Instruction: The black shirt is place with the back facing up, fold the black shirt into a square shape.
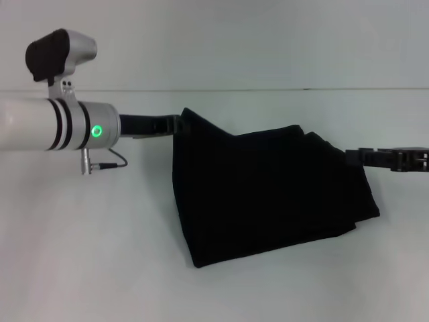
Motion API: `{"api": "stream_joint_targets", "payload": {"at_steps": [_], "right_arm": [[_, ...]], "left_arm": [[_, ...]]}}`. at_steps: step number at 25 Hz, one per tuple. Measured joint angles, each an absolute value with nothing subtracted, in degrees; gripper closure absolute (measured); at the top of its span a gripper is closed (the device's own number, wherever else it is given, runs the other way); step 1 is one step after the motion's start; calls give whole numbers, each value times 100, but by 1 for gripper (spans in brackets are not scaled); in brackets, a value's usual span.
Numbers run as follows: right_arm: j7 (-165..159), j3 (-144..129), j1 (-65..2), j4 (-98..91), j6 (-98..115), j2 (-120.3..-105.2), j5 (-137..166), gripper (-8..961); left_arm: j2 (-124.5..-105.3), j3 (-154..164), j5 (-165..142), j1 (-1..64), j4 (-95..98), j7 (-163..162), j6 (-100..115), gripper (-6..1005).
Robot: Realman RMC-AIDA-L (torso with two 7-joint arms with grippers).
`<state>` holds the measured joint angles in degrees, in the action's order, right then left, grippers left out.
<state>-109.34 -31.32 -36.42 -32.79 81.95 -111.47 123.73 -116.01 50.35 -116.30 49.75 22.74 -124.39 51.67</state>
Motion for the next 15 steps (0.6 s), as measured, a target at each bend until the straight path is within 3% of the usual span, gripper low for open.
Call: {"api": "stream_joint_targets", "payload": {"at_steps": [2,5,11,15], "right_arm": [[-10734,-3139,-3692,-3273,8172,-11188,12354,260],[-10527,-3168,-3800,-3263,8132,-11273,12357,510],[-10348,-3422,-4028,-3099,7515,-11463,12401,758],[-10201,-3865,-4220,-2772,6818,-11565,12403,826]], "left_arm": [[-11591,5038,-11647,5034,2271,-12462,5172,965],[-11576,5070,-11662,5084,2264,-12492,5182,960],[-11504,5083,-11663,5110,2274,-12545,5261,952],[-11481,5090,-11666,5120,2285,-12554,5300,946]]}}
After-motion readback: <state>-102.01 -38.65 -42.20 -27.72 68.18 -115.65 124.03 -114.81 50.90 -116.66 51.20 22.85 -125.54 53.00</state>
